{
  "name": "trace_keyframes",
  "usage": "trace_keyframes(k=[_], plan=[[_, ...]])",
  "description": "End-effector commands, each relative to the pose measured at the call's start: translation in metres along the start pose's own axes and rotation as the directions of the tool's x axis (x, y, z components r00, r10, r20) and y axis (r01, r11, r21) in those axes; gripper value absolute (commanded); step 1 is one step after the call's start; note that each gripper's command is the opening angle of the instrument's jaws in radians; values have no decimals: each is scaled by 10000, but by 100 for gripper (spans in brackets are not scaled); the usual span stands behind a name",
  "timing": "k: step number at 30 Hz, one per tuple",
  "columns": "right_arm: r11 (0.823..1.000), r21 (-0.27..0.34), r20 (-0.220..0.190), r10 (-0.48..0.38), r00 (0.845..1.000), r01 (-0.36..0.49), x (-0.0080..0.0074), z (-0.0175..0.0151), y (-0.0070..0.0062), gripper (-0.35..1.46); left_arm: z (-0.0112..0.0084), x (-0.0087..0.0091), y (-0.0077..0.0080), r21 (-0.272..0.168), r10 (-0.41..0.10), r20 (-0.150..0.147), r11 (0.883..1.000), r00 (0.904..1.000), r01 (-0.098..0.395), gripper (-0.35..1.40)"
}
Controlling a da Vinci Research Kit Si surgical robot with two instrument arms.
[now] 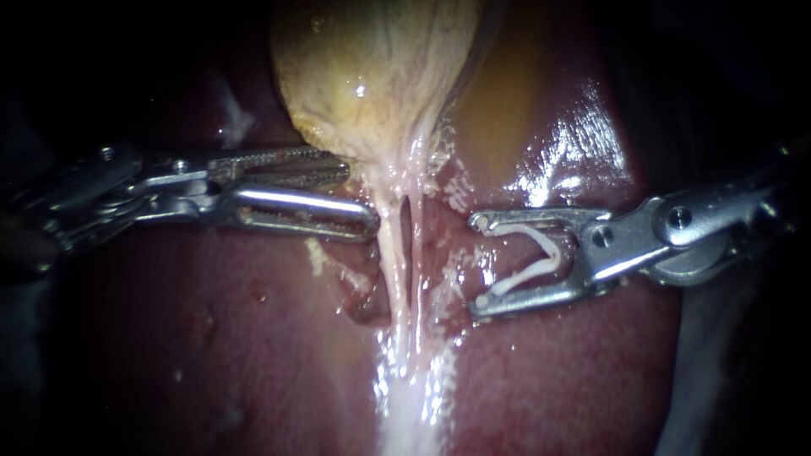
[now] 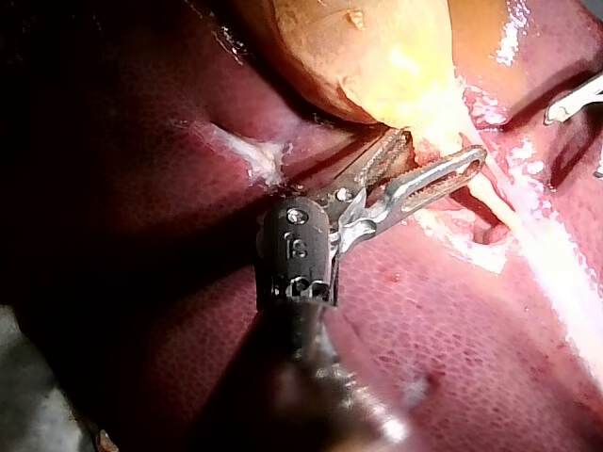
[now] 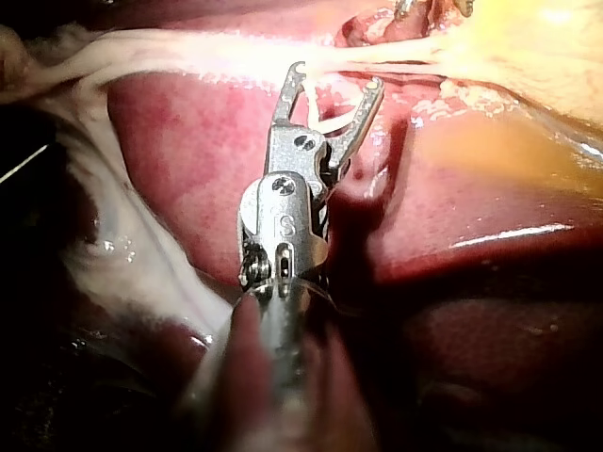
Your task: Grabbing gallbladder
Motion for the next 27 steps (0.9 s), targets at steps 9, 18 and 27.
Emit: trace_keyframes(k=[9,18,27], plan=[[10000,-5,0,1,10000,-1,0,0,0,50,-6,-1,-1,12,-608,53,9982,9981,608,-9],[10000,-6,1,2,10000,-2,0,0,1,50,-14,0,-1,65,-1016,177,9948,9947,1015,-35],[10000,-6,1,2,10000,-2,0,0,1,50,-24,-4,11,93,-1327,886,9912,9872,1324,-35]])
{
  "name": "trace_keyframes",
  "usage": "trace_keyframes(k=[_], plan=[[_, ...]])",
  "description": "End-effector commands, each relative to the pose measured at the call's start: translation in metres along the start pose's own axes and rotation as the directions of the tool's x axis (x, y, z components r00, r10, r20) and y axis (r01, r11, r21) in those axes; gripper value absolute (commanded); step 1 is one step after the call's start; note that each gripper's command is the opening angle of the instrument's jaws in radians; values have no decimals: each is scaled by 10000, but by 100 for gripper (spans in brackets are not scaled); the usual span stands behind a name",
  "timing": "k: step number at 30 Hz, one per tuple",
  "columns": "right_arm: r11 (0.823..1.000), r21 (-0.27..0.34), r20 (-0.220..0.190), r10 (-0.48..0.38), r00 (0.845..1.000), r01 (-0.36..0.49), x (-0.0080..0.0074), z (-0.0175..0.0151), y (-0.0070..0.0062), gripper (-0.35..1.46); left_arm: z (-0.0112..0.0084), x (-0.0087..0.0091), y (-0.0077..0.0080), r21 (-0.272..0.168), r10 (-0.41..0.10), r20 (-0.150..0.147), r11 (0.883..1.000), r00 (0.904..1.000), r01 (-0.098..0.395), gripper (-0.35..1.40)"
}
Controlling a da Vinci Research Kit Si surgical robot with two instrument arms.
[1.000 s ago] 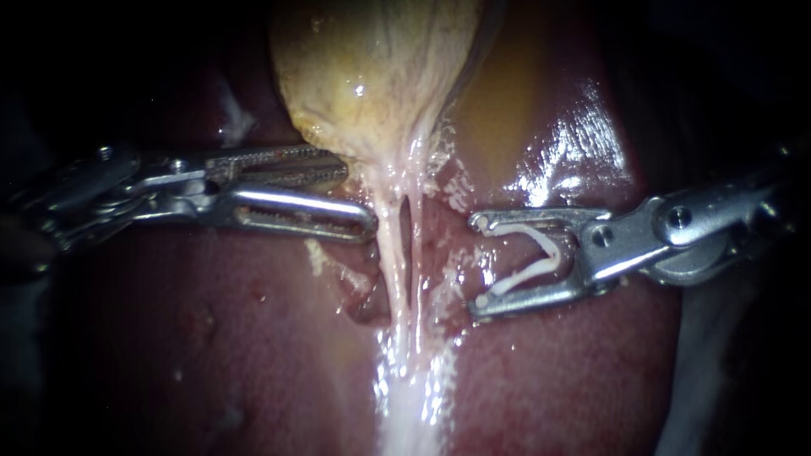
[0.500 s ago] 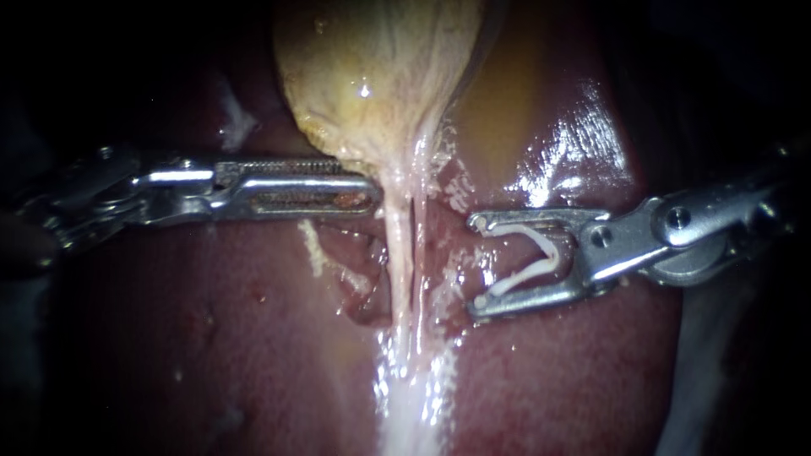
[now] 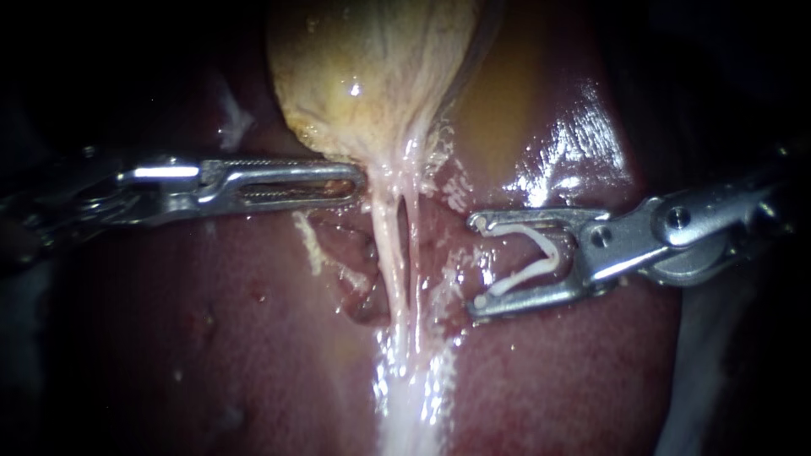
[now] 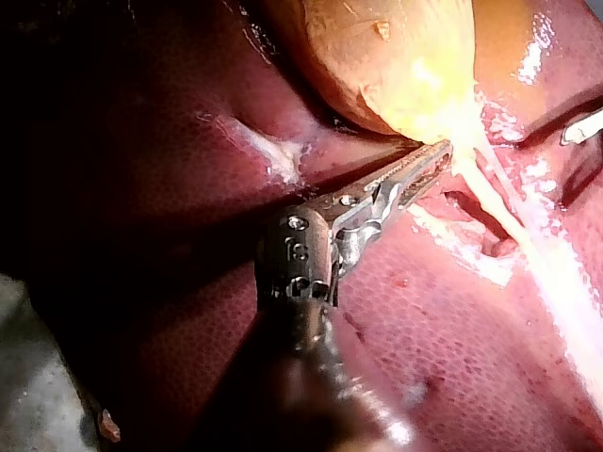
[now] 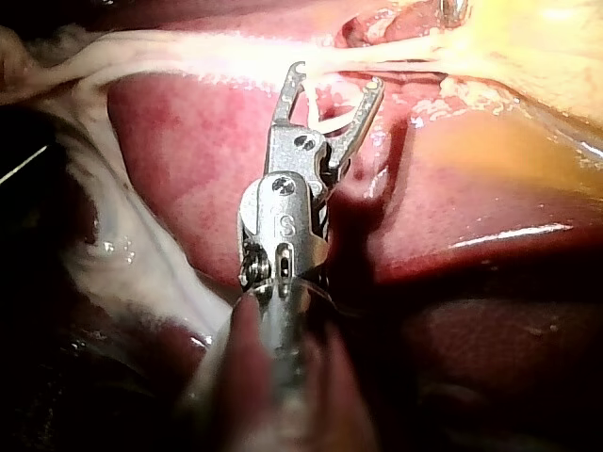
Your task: Grabbing gallbladder
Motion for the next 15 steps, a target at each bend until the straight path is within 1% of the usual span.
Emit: trace_keyframes(k=[1,5,10,15], plan=[[10000,1,-1,0,10000,0,0,0,0,50,0,-1,2,-47,14,74,10000,10000,-14,-35],[10000,1,-1,0,10000,0,0,0,0,50,-1,-3,6,3,21,186,10000,9998,-21,-35],[10000,0,-1,0,10000,0,0,0,0,50,-3,-3,6,-32,24,214,10000,9998,-23,-35],[10000,2,-1,-1,10000,1,0,0,0,50,-13,2,5,-95,11,270,10000,9996,-8,-35]])
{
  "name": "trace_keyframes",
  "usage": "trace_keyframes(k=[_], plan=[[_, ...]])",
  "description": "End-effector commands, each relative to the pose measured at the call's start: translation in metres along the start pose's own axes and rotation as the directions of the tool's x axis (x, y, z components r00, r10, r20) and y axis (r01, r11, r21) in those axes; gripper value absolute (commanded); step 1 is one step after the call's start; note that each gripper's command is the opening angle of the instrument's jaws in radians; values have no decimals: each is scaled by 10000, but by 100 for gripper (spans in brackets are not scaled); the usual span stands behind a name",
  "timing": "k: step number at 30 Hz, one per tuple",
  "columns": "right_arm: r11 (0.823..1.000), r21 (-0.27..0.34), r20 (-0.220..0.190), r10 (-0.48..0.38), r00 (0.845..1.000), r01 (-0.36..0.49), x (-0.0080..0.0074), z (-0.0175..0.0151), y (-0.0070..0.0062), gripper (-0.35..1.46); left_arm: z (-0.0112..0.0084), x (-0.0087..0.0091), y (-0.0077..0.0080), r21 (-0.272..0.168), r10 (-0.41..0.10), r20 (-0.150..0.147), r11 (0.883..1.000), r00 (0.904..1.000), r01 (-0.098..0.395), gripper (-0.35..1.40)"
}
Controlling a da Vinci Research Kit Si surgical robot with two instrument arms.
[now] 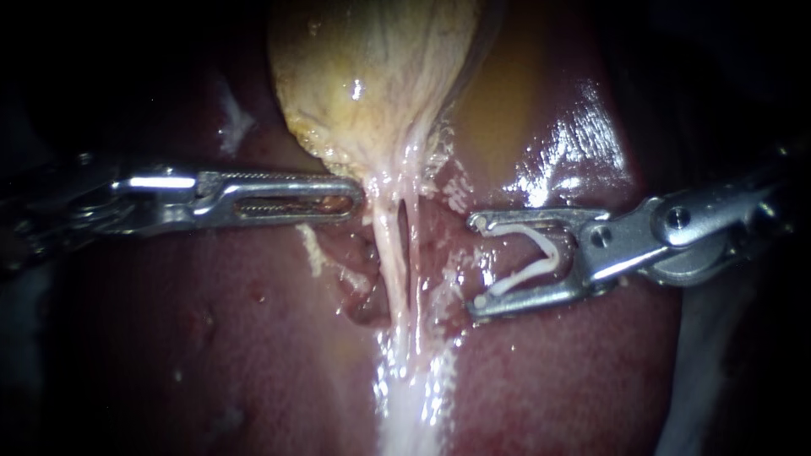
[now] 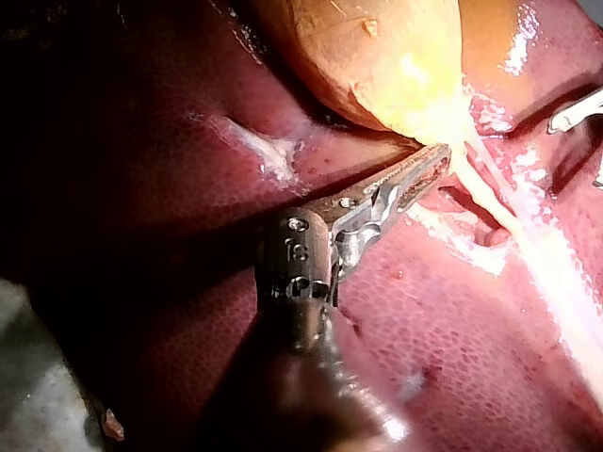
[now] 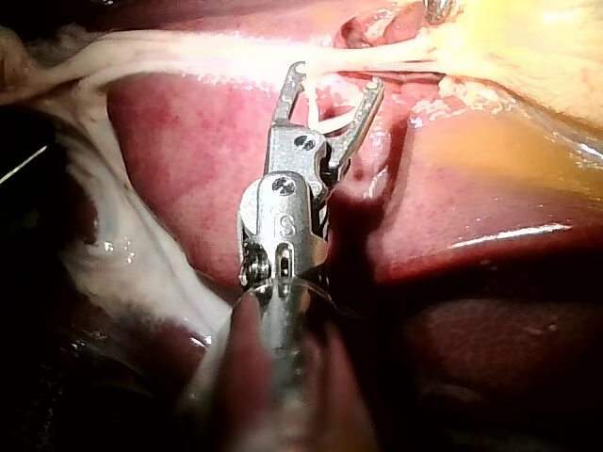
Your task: Grabbing gallbladder
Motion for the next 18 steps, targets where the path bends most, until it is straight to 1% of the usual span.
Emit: trace_keyframes(k=[1,3,7,11,13,18], plan=[[10000,3,1,-1,10000,1,0,0,0,50,-1,1,-1,-35,1,3,10000,10000,-1,-35],[10000,3,1,-1,10000,1,0,0,0,50,-5,2,-1,-78,-4,40,10000,10000,4,-35],[10000,4,0,-1,10000,1,0,0,0,50,-12,7,-1,2,-34,-19,10000,10000,34,-35],[10000,3,0,-1,10000,1,0,0,0,50,-21,17,1,73,-88,-66,9999,9999,89,-35],[10000,3,0,-1,10000,1,0,0,0,50,-27,20,3,122,-113,-63,9999,9999,114,-35],[10000,2,1,0,10000,0,0,0,0,50,-37,28,9,148,-176,-187,9997,9997,179,-35]])
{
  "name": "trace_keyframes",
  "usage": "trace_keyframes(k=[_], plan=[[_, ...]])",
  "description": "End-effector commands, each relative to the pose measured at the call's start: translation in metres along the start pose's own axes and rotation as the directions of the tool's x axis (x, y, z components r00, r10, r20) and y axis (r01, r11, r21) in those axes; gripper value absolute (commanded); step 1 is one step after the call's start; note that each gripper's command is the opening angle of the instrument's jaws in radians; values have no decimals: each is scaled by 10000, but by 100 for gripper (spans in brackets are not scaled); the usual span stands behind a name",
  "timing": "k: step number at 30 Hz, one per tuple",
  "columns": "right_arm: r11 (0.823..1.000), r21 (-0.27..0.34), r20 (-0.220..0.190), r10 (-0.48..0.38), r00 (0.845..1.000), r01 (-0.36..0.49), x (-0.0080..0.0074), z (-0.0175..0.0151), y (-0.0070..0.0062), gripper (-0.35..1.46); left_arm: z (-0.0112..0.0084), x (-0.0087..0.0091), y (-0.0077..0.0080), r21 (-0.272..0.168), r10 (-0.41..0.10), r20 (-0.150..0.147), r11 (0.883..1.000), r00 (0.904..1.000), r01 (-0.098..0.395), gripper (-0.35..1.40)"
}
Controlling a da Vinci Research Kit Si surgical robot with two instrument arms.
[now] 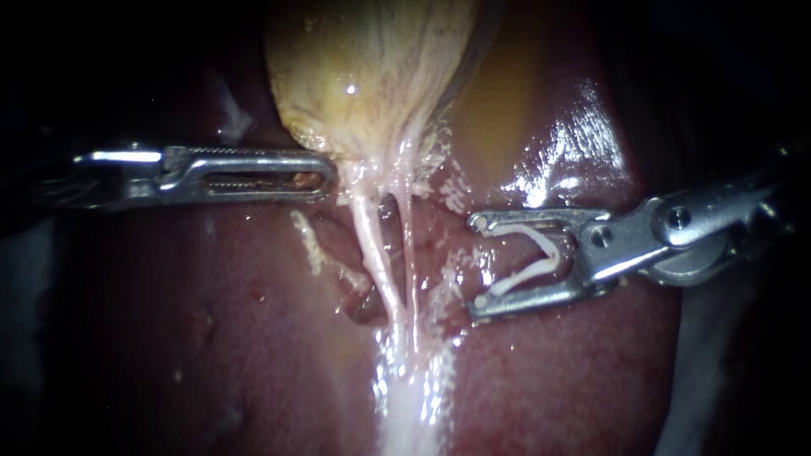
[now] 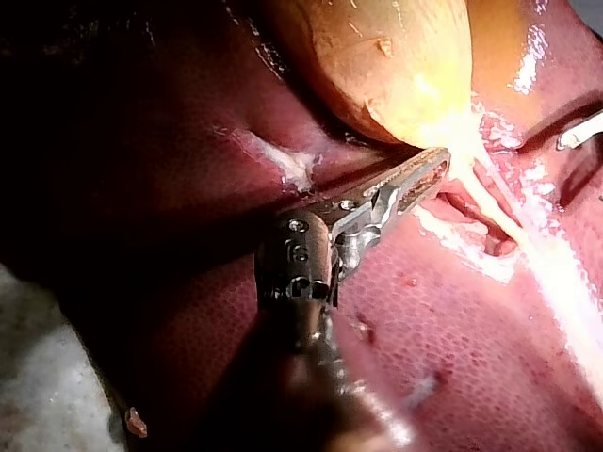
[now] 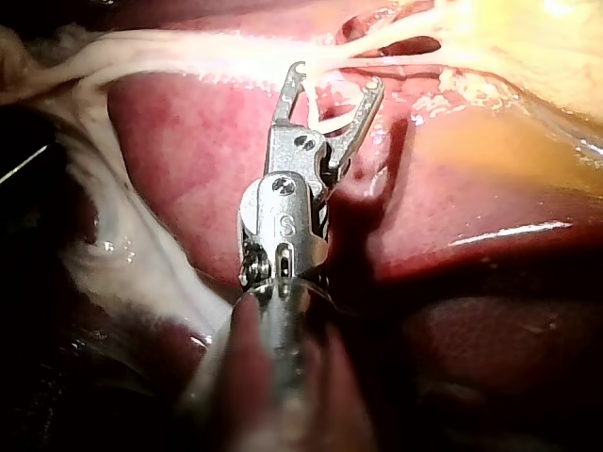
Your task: Grabbing gallbladder
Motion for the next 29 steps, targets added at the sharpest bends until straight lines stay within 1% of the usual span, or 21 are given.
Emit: trace_keyframes(k=[1,13,29], plan=[[10000,-4,0,2,10000,-2,0,0,0,50,-2,2,1,-21,-17,-69,10000,10000,17,-35],[10000,-8,1,4,10000,-4,0,0,1,50,-13,4,6,-18,-49,-102,10000,9999,49,-35],[10000,-9,1,5,10000,-5,0,0,1,50,-13,3,7,-12,-48,-108,10000,9999,48,-35]])
